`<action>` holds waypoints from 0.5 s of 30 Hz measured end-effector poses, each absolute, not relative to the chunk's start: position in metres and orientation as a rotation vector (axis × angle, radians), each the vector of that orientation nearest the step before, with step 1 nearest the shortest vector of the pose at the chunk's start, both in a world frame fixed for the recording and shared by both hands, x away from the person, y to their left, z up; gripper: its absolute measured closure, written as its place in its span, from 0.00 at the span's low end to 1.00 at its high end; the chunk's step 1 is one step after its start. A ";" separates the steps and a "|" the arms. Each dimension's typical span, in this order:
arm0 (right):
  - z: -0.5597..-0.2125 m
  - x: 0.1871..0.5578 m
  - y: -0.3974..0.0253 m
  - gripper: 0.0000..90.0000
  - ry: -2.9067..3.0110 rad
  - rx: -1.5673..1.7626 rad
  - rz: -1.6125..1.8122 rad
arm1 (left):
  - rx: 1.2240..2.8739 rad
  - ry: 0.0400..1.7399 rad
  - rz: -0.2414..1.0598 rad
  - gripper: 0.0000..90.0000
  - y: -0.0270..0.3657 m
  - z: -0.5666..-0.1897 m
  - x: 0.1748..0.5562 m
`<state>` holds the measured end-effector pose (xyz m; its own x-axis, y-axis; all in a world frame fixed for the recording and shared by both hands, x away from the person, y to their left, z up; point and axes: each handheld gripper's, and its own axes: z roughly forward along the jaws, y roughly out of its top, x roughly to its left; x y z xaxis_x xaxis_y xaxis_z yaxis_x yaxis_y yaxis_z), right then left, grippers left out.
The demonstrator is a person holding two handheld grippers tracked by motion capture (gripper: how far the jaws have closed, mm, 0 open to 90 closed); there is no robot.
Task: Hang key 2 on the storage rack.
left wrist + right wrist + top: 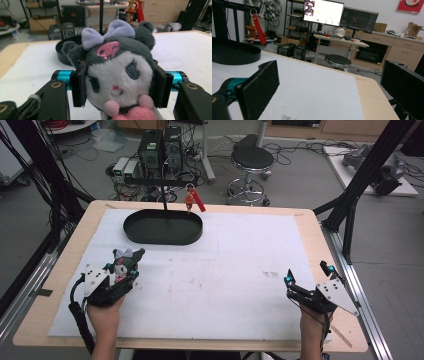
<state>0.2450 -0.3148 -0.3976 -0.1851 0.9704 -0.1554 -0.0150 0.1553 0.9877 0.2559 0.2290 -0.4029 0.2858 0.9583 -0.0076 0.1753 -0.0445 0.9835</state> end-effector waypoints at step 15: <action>-0.398 0.245 -0.315 0.01 1.416 0.990 1.216 | 1.358 1.021 0.952 0.47 0.227 -0.389 0.258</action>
<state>0.2454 -0.3152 -0.3975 -0.1833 0.9691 -0.1651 -0.0173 0.1648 0.9862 0.2577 0.2272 -0.3894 0.2974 0.9545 -0.0215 0.0451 0.0084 0.9989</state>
